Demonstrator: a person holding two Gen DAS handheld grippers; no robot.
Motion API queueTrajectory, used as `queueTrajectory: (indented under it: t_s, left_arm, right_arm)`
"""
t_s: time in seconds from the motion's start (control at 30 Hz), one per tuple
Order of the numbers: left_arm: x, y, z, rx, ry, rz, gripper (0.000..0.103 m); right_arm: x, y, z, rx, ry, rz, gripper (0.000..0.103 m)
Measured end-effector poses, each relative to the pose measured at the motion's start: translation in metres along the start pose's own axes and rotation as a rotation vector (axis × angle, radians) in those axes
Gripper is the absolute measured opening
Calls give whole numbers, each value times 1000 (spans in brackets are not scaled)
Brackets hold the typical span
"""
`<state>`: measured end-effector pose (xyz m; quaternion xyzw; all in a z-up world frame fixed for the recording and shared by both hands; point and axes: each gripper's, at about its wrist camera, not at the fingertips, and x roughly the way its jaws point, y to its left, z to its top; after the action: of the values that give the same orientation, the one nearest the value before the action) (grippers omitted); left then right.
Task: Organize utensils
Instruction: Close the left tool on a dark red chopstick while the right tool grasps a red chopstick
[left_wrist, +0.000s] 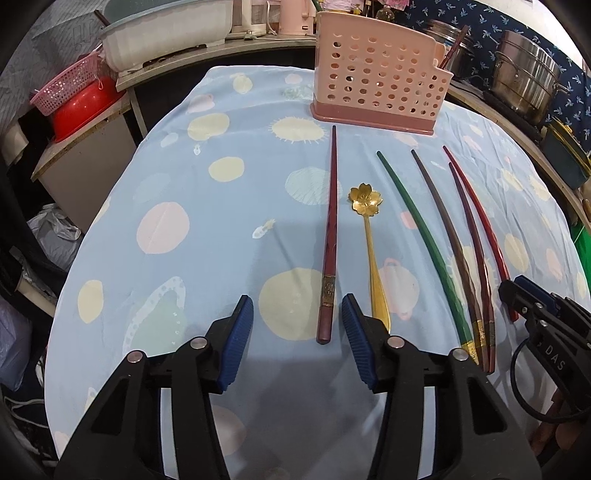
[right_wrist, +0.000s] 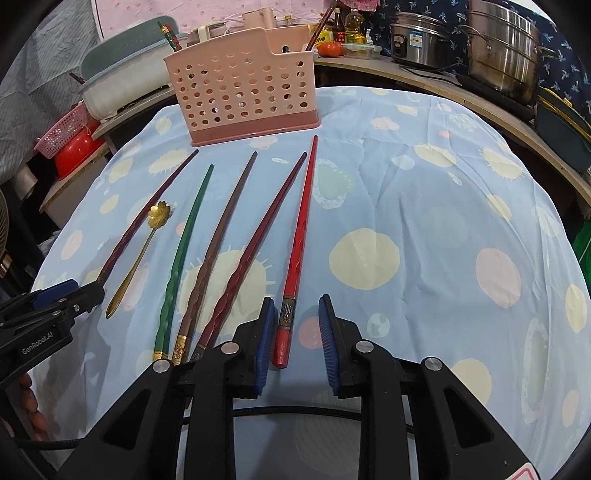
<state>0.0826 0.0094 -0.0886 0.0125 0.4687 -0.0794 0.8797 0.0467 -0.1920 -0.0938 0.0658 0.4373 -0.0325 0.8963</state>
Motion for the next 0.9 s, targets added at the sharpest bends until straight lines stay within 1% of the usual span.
queueTrajectory:
  t_s: [0.1,0.17,0.2,0.27,0.3,0.37,0.47,0.53,0.6,0.67,0.77,0.9]
  left_arm:
    - [1,-1,1,3,-5,1,43]
    - [2,-2,2,9,-7,2,37]
    - [3,-2,3,11,-8,3,36]
    - [4,-3,4,19,-8,4,28]
    - [4,-3,5,23,-7,5,27]
    - [5,-4,6,29,-4,-3,18]
    - [7,-7,8,38,-2,-3,12]
    - [8,-8,9,40,-1,-5,10]
    - [8,-9,9,44,1,-2,9]
    - [8,-9,9,41,2,-4,9]
    - [8,-9,10,37,6,-7,7]
    - [6,-9,11,34,14,-13,7]
  right_arm:
    - [0,-1,0,2,0,-2,19]
    - [0,-1,0,0,0,-2,18]
    - [0,0,0,-2,0,-3,17]
    - [0,0,0,-6,0,-5,17]
    - [0,0,0,-7,-1,-6,17]
    - [0,1,0,-10,-1,-8,17]
    - [0,2,-1,-12,-1,-10,17]
    - [0,2,0,-13,-1,-11,16]
    - [0,2,-1,-13,-1,-11,16]
    - [0,2,-1,-14,0,-10,15]
    - [0,4,-1,-21,2,-8,9]
    - [-2,5,-2,-24,5,-7,8]
